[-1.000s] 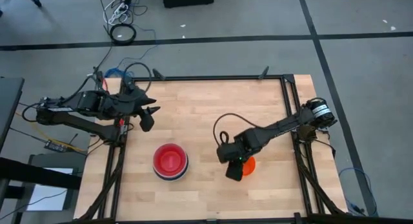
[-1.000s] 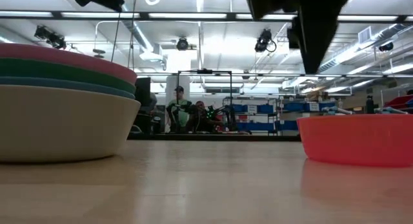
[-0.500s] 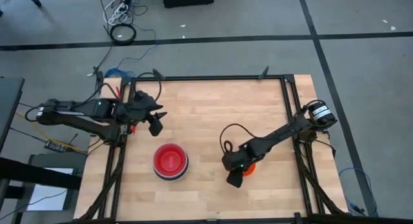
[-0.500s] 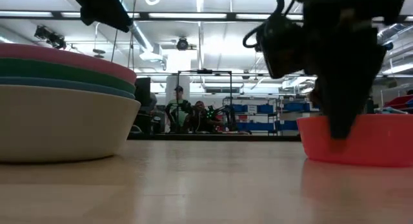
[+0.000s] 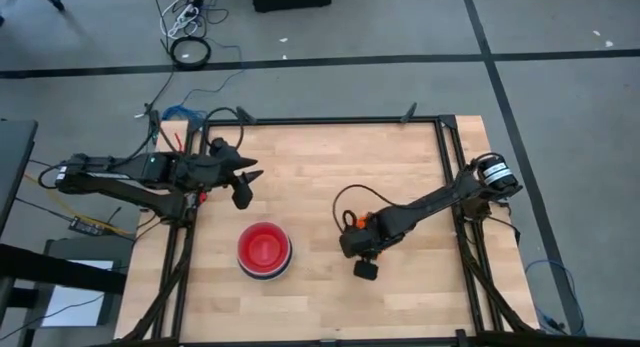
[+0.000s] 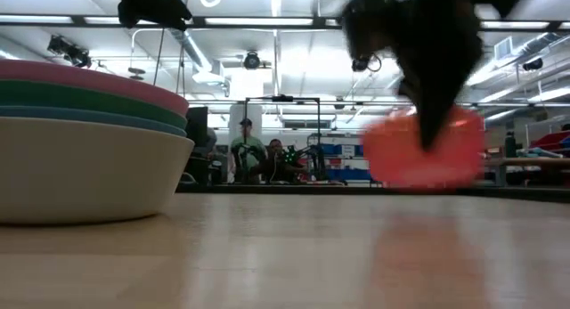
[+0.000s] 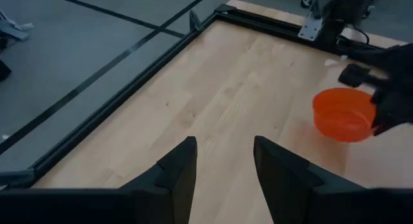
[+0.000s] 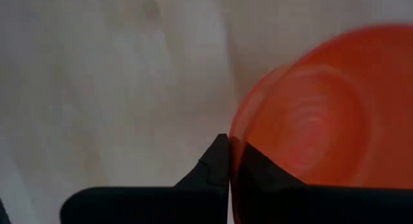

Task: Nest bowls inside each other
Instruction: Stack the orange bowl on top of the light pink bowl, then move the stacked bowls from the middle left to the center of the table, then return to Home Position

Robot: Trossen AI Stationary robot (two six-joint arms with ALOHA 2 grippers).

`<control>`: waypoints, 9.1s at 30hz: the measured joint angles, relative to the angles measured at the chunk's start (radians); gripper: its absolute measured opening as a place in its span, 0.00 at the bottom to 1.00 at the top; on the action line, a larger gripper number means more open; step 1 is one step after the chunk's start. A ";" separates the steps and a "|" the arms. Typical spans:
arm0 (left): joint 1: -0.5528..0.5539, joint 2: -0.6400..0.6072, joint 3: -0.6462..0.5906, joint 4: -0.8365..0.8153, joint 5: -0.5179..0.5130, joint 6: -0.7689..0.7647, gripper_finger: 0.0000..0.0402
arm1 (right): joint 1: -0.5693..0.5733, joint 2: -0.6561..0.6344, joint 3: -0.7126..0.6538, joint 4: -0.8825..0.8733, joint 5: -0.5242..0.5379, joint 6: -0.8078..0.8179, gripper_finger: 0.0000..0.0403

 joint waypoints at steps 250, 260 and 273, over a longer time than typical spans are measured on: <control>0.178 -0.589 0.587 0.022 0.047 0.281 0.41 | -0.506 -1.202 -0.058 0.418 -0.316 -0.498 0.21; 0.241 -0.639 0.576 -0.181 0.067 0.209 0.41 | -0.506 -1.302 -0.199 0.446 -0.339 -0.510 0.21; 0.438 -0.824 0.332 -0.151 0.263 0.110 0.41 | -0.506 -1.527 -0.476 0.613 -0.384 -0.454 0.20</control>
